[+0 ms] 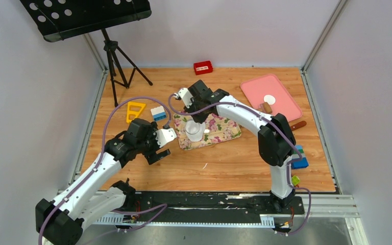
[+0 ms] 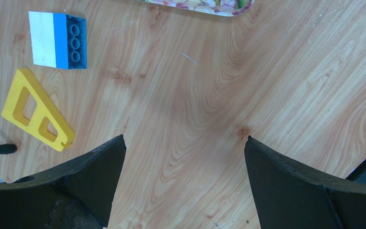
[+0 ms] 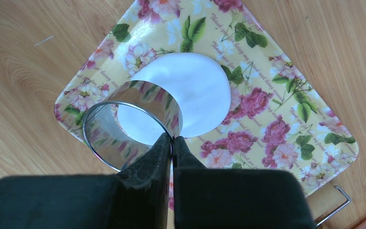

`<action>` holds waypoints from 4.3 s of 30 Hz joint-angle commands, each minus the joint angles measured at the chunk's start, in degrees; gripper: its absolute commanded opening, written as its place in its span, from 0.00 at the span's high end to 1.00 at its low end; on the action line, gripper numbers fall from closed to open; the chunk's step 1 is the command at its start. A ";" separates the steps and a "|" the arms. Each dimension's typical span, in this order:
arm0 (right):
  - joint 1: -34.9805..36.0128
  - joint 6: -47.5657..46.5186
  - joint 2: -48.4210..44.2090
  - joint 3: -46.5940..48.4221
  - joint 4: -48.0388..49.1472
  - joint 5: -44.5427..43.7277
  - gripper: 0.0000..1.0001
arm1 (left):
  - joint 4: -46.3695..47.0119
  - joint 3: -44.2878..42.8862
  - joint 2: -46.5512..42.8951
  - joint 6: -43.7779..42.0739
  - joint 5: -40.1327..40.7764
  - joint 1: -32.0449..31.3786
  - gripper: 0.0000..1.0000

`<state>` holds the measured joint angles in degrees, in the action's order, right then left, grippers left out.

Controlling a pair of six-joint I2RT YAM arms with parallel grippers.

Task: Roll out the dumpling wrappers from the dough
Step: Press the dumpling wrapper on the work surface.

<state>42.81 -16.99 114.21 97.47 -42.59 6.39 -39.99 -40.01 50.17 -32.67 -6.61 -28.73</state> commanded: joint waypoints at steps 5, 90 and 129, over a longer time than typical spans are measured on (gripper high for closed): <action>-0.61 1.30 0.28 1.24 0.75 -0.09 1.00 | 1.43 0.11 -0.25 0.63 -0.33 0.34 0.00; -19.60 19.55 1.16 -12.89 12.59 59.22 1.00 | 27.63 -23.94 42.93 23.73 -48.33 7.99 1.00; -18.92 26.57 15.00 -8.77 17.55 58.24 1.00 | 24.98 -22.95 57.64 19.64 -50.78 8.69 1.00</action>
<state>23.59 10.24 128.92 87.81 -26.04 65.58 -15.11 -62.54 107.18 -12.05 -57.98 -20.43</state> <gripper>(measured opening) 0.007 0.006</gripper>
